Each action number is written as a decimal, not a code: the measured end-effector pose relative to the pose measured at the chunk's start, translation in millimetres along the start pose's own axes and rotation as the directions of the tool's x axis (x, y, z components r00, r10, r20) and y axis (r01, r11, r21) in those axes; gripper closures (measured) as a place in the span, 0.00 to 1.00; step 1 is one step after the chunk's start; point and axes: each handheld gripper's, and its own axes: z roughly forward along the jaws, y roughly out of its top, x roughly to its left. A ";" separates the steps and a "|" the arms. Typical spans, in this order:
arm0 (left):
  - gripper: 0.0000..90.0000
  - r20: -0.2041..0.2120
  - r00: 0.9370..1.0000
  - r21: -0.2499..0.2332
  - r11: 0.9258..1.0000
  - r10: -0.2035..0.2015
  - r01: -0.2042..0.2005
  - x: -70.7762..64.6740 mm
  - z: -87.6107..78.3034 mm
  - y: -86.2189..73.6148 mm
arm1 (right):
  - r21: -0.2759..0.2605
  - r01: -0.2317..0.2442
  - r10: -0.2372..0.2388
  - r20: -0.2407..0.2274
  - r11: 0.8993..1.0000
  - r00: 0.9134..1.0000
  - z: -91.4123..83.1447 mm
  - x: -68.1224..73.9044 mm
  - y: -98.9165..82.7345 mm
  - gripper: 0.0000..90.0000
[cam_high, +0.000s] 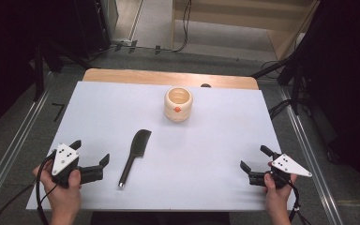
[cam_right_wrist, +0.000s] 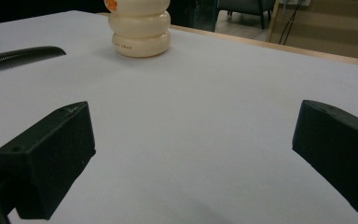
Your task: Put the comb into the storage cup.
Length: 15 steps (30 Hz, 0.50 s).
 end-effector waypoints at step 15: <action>0.00 0.031 0.999 0.130 0.991 0.026 -0.030 -11.1 17.9 19.7 | 0.004 0.005 -0.005 0.000 1.000 1.000 0.8 0.3 -0.2 0.00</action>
